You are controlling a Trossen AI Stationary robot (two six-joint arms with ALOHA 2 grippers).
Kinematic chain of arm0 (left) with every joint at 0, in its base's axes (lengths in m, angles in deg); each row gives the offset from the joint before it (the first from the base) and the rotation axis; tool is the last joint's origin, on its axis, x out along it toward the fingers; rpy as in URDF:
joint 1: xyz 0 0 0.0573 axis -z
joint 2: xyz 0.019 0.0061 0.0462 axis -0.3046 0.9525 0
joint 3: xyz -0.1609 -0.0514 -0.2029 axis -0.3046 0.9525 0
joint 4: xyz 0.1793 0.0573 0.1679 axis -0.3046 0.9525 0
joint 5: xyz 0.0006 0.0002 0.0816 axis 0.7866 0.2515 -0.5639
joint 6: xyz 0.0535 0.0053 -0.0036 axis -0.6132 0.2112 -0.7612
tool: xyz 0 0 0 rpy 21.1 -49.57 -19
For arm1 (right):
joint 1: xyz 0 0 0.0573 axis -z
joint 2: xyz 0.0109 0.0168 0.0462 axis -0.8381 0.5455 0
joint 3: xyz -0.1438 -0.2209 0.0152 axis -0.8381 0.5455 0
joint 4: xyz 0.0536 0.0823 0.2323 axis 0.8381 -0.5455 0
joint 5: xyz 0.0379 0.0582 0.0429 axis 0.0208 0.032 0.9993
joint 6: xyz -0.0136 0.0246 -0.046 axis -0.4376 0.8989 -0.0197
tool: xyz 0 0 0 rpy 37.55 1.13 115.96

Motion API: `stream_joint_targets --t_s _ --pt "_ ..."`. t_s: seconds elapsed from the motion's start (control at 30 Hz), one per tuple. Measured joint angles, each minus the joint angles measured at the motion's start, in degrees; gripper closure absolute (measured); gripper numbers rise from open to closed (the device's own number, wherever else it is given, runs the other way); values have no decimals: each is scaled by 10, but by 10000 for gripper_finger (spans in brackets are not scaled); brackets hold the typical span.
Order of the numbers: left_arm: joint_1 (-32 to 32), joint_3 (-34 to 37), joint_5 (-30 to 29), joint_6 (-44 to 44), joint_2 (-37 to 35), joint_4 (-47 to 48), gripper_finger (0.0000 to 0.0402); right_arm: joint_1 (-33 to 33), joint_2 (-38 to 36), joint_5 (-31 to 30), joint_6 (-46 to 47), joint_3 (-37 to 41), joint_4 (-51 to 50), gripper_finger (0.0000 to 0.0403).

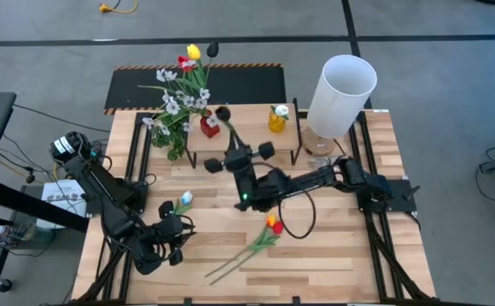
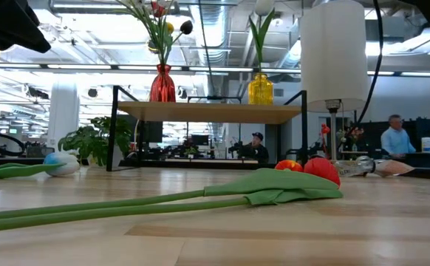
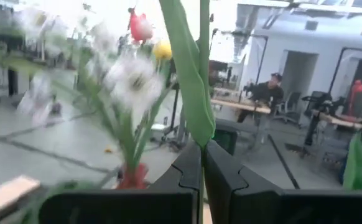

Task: Pick and place flowers into a vace then onto a shelf
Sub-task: Put the black flower into the yellow vase on the shelf

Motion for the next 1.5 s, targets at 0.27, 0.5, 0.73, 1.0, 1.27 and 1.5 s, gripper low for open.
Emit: stream_joint_targets --t_s 0.27,0.5,0.73,1.0,1.27,1.5 --pt "0 0 -6 3 0 -1 330 34 -35 8 -23 0 -62 403" --pt "0 0 -21 3 0 -2 330 60 -65 21 -43 0 -63 403" --pt "0 0 -23 3 0 -2 330 97 -85 22 -43 0 -124 403" --pt "0 0 -23 5 0 -2 330 135 -86 26 -43 0 -130 403" --pt "0 0 -23 18 0 -2 330 154 -86 35 -46 0 -141 403" --pt "0 0 -23 18 0 -2 330 159 -103 42 -51 0 -160 403"
